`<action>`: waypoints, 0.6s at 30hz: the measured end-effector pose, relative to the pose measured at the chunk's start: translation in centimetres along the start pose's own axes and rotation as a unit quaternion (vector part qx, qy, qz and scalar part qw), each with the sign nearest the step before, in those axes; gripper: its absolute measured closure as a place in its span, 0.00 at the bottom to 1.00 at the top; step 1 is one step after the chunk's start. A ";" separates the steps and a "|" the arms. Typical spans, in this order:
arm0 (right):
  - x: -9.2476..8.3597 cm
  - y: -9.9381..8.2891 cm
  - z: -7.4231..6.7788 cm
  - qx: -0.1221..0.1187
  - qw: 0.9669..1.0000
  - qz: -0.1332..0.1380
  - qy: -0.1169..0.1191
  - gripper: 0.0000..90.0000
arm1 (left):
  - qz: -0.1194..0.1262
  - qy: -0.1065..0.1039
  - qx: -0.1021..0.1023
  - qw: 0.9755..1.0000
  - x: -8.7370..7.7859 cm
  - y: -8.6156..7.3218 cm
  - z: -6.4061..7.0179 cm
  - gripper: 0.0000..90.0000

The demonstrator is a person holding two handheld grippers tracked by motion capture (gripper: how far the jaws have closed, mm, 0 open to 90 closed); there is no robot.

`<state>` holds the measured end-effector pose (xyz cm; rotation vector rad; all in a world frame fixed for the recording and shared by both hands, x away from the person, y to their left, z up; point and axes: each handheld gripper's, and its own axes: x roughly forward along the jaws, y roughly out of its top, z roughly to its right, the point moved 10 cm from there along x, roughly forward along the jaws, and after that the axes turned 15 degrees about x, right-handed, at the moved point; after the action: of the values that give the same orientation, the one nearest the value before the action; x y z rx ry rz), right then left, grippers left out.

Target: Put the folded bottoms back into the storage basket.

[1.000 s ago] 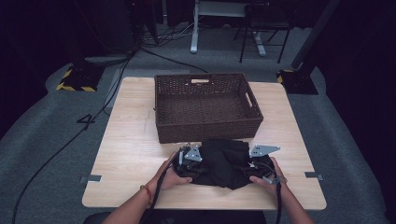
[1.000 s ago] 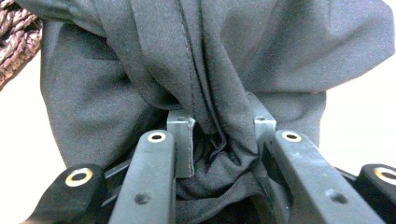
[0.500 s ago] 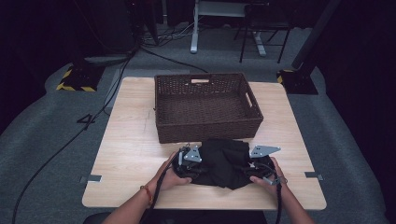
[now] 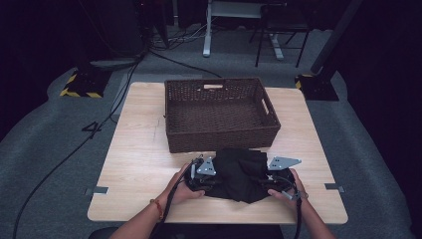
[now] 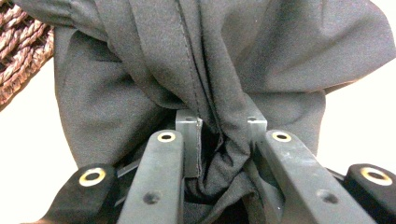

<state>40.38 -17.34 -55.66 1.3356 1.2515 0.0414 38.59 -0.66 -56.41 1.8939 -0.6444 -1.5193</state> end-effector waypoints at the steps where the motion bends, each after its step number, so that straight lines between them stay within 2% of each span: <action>1: -0.1 0.0 0.0 -0.003 1.000 0.001 -0.003 0.72 | 0.002 0.001 0.002 1.000 0.0 0.1 0.0 0.85; 8: -0.5 0.3 -0.1 -0.008 1.000 0.009 -0.010 0.72 | 0.009 0.001 0.009 1.000 -0.3 0.7 0.0 0.86; 18: -2.8 0.9 -0.6 -0.014 0.999 0.036 -0.024 0.73 | 0.017 0.011 0.036 0.999 -1.4 2.9 -0.1 0.86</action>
<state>39.36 -18.45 -53.06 1.3492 1.1589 0.0782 38.39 -1.69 -53.36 1.9406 -0.7274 -1.4699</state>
